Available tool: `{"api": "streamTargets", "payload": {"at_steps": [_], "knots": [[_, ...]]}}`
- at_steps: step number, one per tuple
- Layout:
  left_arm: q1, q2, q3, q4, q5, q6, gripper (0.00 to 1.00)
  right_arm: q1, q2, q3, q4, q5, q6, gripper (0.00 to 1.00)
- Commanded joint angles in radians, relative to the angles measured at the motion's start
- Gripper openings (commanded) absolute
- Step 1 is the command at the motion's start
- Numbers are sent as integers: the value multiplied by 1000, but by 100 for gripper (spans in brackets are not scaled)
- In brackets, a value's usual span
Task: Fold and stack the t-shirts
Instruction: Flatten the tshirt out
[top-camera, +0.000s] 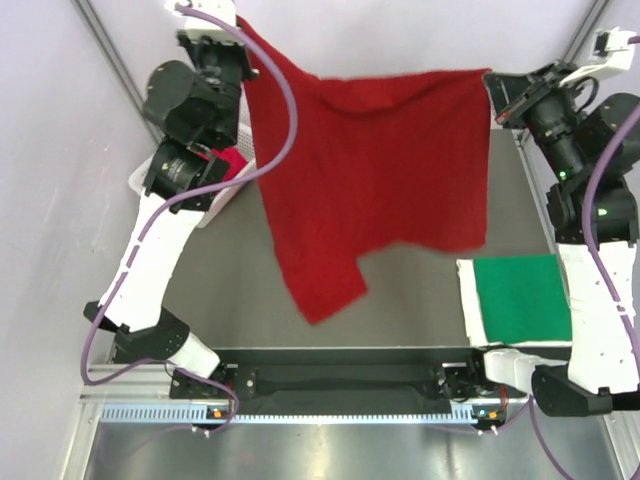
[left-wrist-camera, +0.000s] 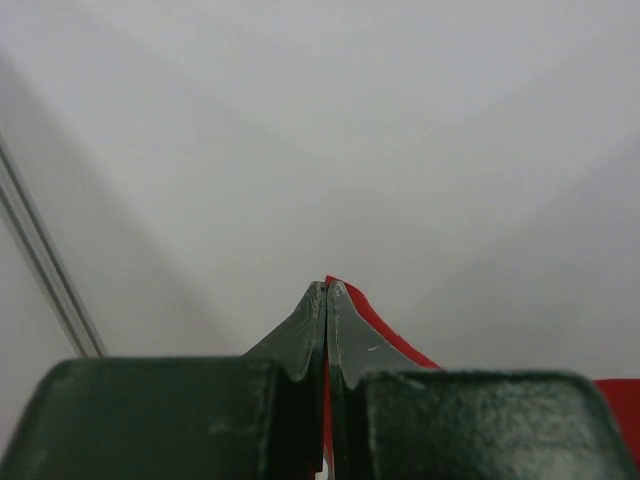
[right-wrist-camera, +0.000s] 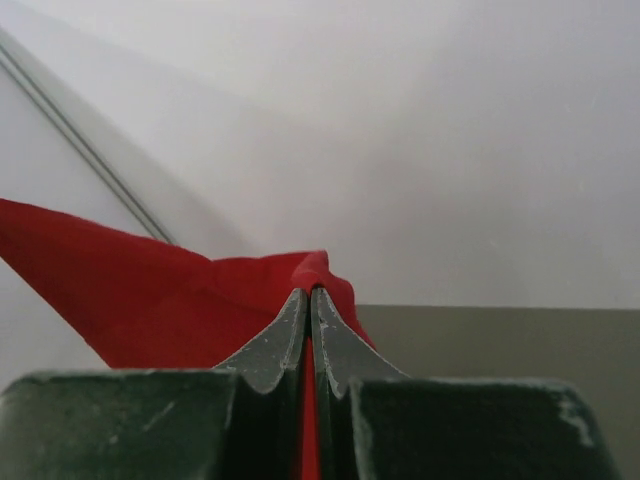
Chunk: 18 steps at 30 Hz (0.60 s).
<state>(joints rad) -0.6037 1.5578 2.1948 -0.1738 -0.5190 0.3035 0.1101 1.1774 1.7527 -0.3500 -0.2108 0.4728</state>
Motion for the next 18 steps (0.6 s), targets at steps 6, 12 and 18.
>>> {"api": "streamTargets", "payload": {"at_steps": [6, 12, 18], "knots": [[-1, -264, -110, 132, 68, -46, 0, -6, -156, 119, -3, 4, -63, 0], [-1, -494, -205, 100, 203, -141, 0, -4, -321, 113, -109, -16, -65, 0], [5, -630, -192, 34, 358, -222, 0, -6, -462, 156, -190, -32, -27, 0]]}}
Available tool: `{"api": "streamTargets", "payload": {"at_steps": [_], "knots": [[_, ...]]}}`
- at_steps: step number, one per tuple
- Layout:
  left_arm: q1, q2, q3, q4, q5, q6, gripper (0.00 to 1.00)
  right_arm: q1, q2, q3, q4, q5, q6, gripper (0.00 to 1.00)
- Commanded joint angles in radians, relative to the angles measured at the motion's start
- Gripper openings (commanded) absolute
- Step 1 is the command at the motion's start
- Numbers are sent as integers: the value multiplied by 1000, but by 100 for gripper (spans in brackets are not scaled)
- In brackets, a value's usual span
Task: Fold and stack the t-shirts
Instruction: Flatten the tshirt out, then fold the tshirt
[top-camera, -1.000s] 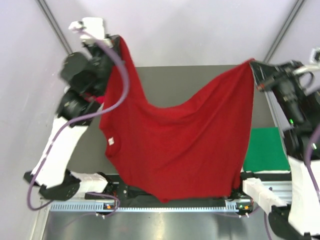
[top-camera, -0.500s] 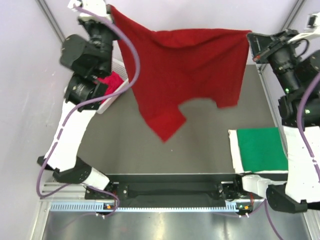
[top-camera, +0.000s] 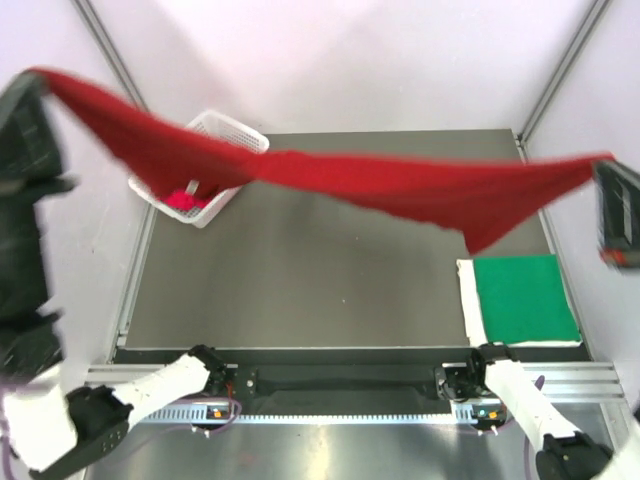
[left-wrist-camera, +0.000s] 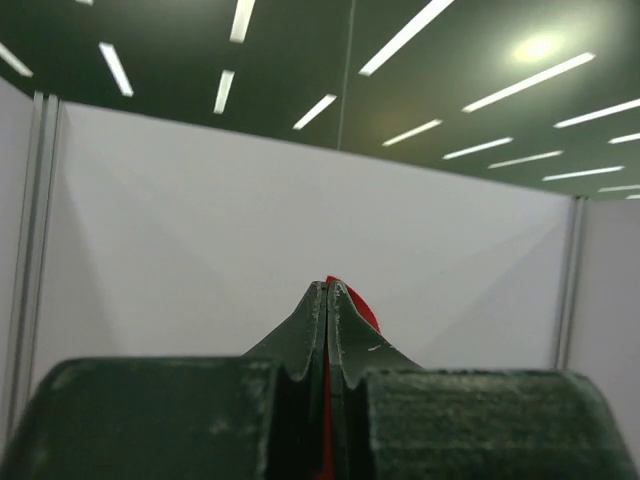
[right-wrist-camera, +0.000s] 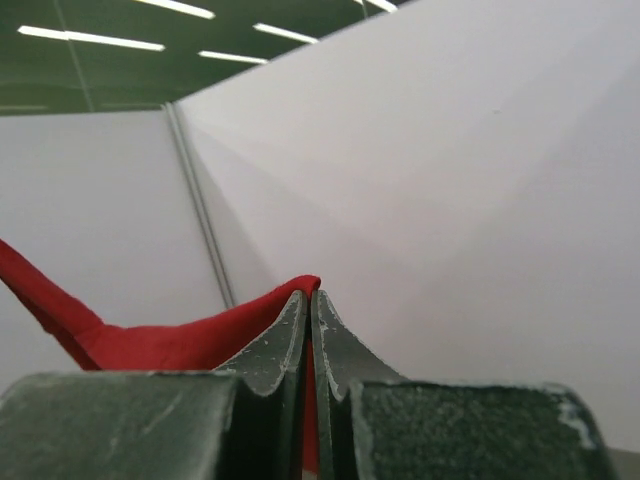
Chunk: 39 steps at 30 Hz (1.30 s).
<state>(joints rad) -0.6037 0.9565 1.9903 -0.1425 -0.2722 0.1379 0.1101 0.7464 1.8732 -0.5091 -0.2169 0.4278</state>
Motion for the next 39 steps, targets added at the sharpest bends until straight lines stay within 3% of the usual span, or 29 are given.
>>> {"api": "streamTargets", "payload": {"at_steps": [1, 7, 13, 24, 28, 32, 37, 39], "knots": [[7, -36, 18, -14, 154, -69, 0, -6, -51, 43, -32, -32, 43, 0], [58, -3, 94, -72, 263, -95, 0, -7, -68, 79, -22, -36, 83, 0], [65, 140, 131, -103, 216, -2, 0, -7, -7, -17, 20, 19, 55, 0], [71, 490, -151, 39, -50, 152, 0, -15, 227, -574, 404, 47, -17, 0], [145, 635, -274, 133, -16, 111, 0, -58, 449, -718, 639, 27, -3, 0], [240, 818, -306, 245, 89, 40, 0, -102, 736, -712, 852, -53, 52, 0], [300, 1115, -131, 225, 168, 20, 0, -153, 1193, -440, 978, -215, 117, 0], [320, 1171, -56, 225, 195, 22, 0, -161, 1283, -369, 991, -254, 143, 0]]}}
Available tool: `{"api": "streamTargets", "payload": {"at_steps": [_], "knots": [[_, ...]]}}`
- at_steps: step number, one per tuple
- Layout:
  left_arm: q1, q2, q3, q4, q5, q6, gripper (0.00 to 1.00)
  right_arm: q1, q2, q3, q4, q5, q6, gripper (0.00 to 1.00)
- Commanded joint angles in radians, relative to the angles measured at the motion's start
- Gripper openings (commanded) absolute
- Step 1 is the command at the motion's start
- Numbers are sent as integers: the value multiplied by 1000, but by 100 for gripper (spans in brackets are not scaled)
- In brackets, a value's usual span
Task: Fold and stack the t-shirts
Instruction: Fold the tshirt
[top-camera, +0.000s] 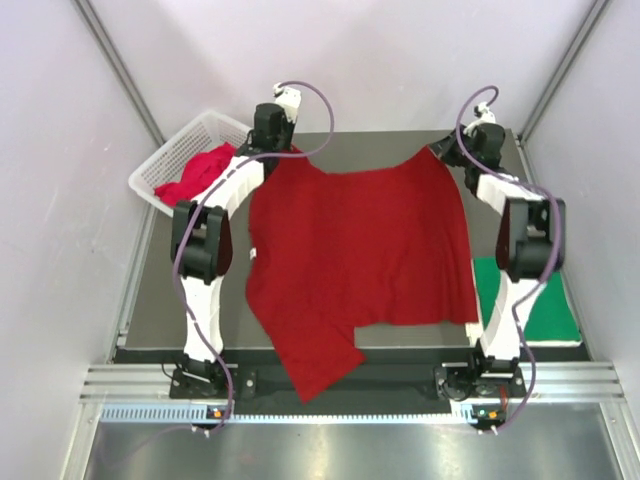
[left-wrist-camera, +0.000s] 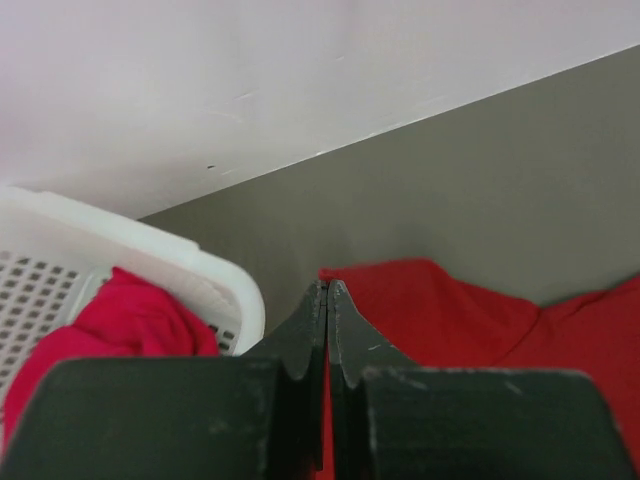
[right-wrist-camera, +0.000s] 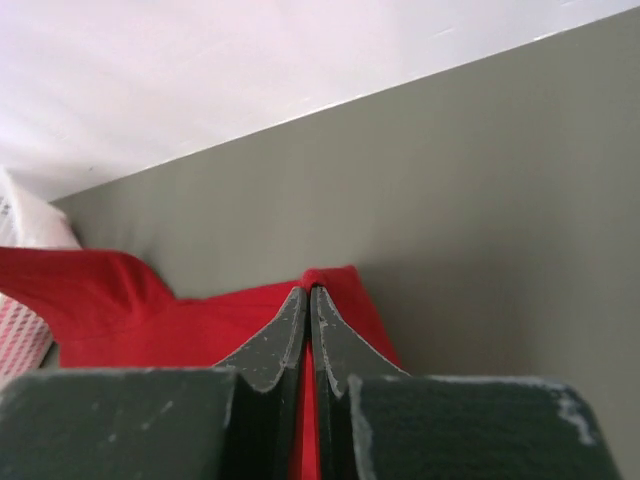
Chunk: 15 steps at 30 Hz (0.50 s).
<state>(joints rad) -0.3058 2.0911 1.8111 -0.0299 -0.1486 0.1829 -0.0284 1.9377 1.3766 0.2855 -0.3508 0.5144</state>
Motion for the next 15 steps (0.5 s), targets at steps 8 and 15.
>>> {"api": "streamTargets", "payload": {"at_steps": [8, 15], "knots": [[54, 190, 249, 139, 70, 1, 0, -22, 369, 452, 158, -120, 47, 0], [89, 233, 283, 159, 53, -16, 0, -22, 547, 705, 84, -83, 48, 0]]}}
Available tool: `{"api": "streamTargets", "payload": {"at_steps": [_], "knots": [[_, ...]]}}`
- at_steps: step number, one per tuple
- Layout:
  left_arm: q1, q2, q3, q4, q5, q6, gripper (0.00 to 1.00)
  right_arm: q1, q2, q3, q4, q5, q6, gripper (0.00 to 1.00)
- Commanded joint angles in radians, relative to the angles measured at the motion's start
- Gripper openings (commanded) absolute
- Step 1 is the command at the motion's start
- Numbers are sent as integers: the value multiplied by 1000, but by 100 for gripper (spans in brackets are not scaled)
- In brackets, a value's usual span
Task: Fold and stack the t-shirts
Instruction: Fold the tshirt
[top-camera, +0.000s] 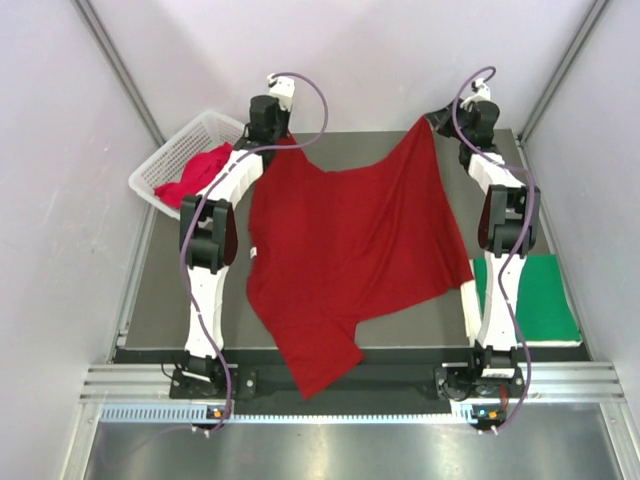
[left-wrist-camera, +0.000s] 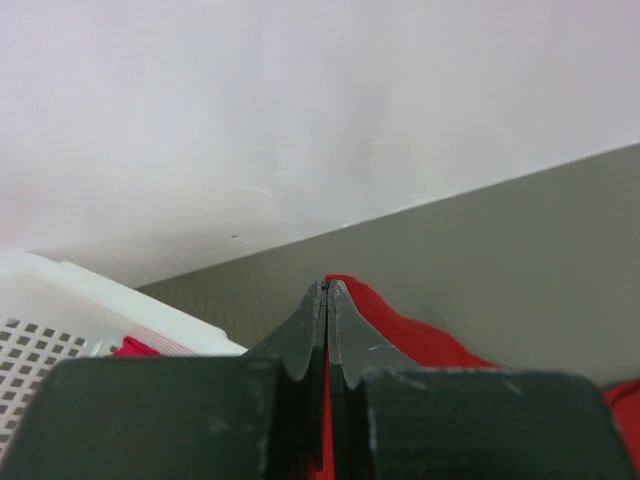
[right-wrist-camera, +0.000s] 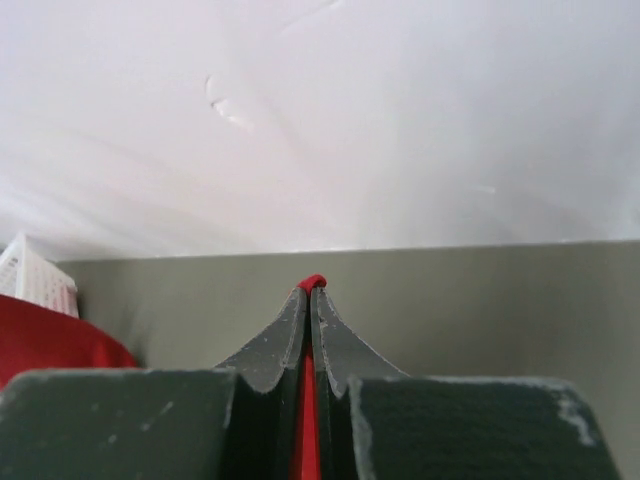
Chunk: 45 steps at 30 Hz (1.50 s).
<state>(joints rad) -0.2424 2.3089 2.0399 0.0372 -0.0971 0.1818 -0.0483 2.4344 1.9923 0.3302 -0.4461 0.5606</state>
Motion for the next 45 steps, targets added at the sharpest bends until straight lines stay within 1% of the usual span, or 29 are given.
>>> {"api": "streamTargets", "payload": {"at_steps": [1, 5, 8, 9, 12, 18, 21, 29, 41, 45], "knots": [[28, 17, 55, 96, 5, -16, 0, -2, 60, 117, 44, 12, 7, 0], [28, 20, 54, 125, 14, -18, 0, -1, 90, 155, 50, 50, -11, 0], [28, 38, 83, 107, -62, 1, 0, -8, 107, 175, 26, 76, -43, 0], [31, 41, 85, 104, -110, 19, 0, -12, 110, 175, 17, 78, -50, 0], [38, 32, 74, 101, -159, 39, 0, -25, 120, 175, 3, 83, -67, 0], [54, 14, 60, 113, -153, 34, 0, -25, 144, 184, 35, 84, -61, 0], [55, 3, 62, 113, -179, 48, 0, -22, 167, 223, 47, 77, -47, 0], [63, -39, 39, 119, -205, 71, 0, -2, 187, 227, 104, 53, -39, 0], [71, -158, -58, 164, -196, 81, 0, -2, 158, 181, 171, 41, -28, 0], [71, -213, -106, 191, -150, 76, 0, -2, 124, 128, 199, 43, -30, 0]]}}
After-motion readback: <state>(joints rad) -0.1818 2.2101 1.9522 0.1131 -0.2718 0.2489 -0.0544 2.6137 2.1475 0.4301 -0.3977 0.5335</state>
